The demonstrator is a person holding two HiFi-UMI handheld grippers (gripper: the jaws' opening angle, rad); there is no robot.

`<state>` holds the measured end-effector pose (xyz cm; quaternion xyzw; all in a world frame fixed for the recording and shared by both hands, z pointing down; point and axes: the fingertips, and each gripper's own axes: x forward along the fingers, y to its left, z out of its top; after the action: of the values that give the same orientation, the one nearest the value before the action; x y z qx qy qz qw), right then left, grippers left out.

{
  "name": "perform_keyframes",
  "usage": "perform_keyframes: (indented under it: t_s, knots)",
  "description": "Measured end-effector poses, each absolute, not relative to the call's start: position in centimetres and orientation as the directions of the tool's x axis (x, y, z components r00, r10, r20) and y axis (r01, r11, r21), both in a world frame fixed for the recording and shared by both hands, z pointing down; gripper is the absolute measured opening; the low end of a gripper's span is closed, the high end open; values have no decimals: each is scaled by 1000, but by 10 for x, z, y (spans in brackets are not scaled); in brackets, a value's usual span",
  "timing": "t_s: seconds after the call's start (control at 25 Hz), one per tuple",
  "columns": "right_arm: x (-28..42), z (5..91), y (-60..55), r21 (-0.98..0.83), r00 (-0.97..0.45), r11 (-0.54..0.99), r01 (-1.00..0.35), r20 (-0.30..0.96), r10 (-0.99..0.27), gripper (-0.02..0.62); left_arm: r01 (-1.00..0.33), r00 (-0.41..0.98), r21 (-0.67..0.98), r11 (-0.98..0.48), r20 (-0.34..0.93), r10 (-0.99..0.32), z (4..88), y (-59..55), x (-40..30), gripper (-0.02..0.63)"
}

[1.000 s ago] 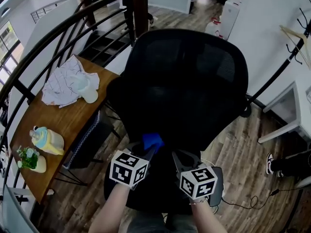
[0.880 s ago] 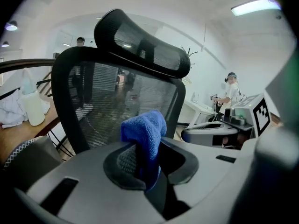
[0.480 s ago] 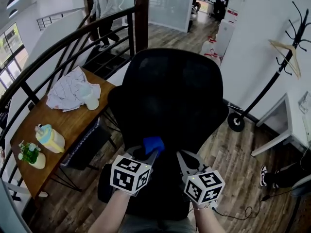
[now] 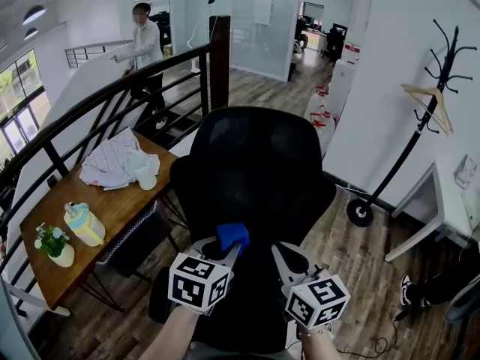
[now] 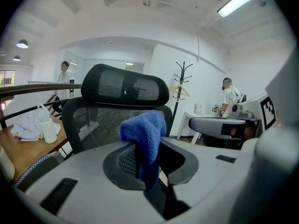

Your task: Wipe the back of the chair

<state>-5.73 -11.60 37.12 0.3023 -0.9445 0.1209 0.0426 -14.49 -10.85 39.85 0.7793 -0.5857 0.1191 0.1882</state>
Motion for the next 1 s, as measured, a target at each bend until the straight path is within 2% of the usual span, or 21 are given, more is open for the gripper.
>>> perform_keyframes:
  t_s: [0.36, 1.0]
  knots:
    - [-46, 352, -102, -157, -831, 816, -556, 110, -545, 26, -961, 277, 119, -250, 367, -888, 375, -97, -132, 75]
    - [-50, 356, -88, -166, -845, 829, -534, 106, -523, 26, -959, 282, 141, -246, 397, -873, 384, -85, -124, 75]
